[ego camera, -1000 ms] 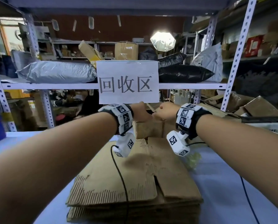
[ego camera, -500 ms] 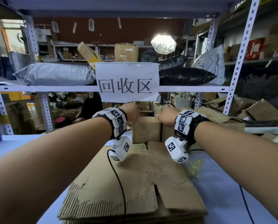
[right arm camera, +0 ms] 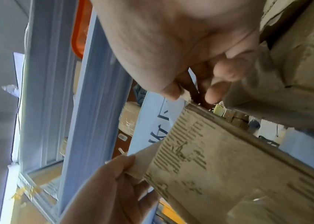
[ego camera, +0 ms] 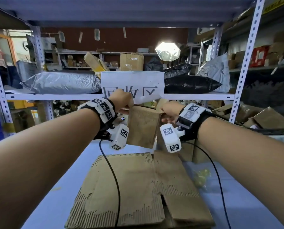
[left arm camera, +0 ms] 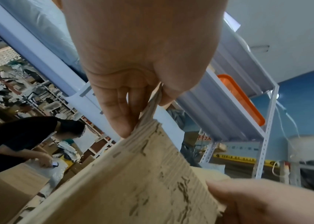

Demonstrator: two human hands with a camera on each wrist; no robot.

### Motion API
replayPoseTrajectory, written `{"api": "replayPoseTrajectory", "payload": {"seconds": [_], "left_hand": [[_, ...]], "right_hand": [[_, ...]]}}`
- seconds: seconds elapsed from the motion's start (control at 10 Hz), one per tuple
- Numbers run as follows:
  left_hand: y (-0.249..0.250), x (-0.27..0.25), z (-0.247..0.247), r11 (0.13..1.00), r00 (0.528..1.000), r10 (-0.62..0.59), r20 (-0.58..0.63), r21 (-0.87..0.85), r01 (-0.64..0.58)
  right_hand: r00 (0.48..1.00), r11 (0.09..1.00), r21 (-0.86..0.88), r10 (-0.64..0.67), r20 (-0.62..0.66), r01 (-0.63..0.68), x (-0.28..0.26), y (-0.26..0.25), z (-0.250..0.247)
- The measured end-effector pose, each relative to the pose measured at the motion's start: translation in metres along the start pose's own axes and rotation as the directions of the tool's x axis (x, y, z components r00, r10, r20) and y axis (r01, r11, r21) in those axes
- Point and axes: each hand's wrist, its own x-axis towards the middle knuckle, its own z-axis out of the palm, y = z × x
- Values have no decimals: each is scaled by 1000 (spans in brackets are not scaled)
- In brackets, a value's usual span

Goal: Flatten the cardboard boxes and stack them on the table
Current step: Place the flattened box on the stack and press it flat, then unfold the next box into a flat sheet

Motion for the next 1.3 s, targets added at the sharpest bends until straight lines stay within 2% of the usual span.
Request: {"api": "replayPoseTrajectory", "payload": {"seconds": [0.1,0.2,0.3,0.4,0.5,0.6,0.7,0.8,0.9,1.0,1.2,1.3], "left_hand": [[11,-7,-10,995,1000,1,27,-98,2],[19,-17,-17,985,998,15,57,-174,-5],[19,-34,-23,982,996,76,44,-177,-67],[14,-59,-32,965,989,142,32,-226,-131],[3,-88,-39,948,981,189,32,-269,-173],[-12,-112,-43,944,974,224,-20,-244,-222],[-24,-133,-47,937,972,204,-113,-264,-227],[-29,-154,-55,928,975,157,-154,-315,-199],[-37,-174,-58,910,984,123,-130,-380,-164],[-55,-192,-53,923,994,93,-58,-370,-108],[-90,-213,-36,949,999,36,35,-315,-23],[-95,-216,-34,965,1000,15,22,-262,-9]], "right_hand": [[998,953,297,46,45,-57,6,-3,-7],[996,902,423,92,12,-89,-10,-10,-14],[991,860,494,133,25,-128,-35,-14,-18],[995,801,592,103,5,-86,-65,-11,-20],[997,776,629,76,-25,-43,-92,-3,-21],[996,793,607,-1,-85,52,-120,5,-19],[989,821,553,-91,-120,143,-142,11,-15],[958,813,510,-207,-199,281,-159,17,-9],[911,829,409,-263,-316,381,-171,22,0],[890,816,413,-249,-381,405,-179,27,12],[930,694,627,-187,-317,353,-190,42,43],[946,724,609,-238,-220,324,-193,46,54]]}}
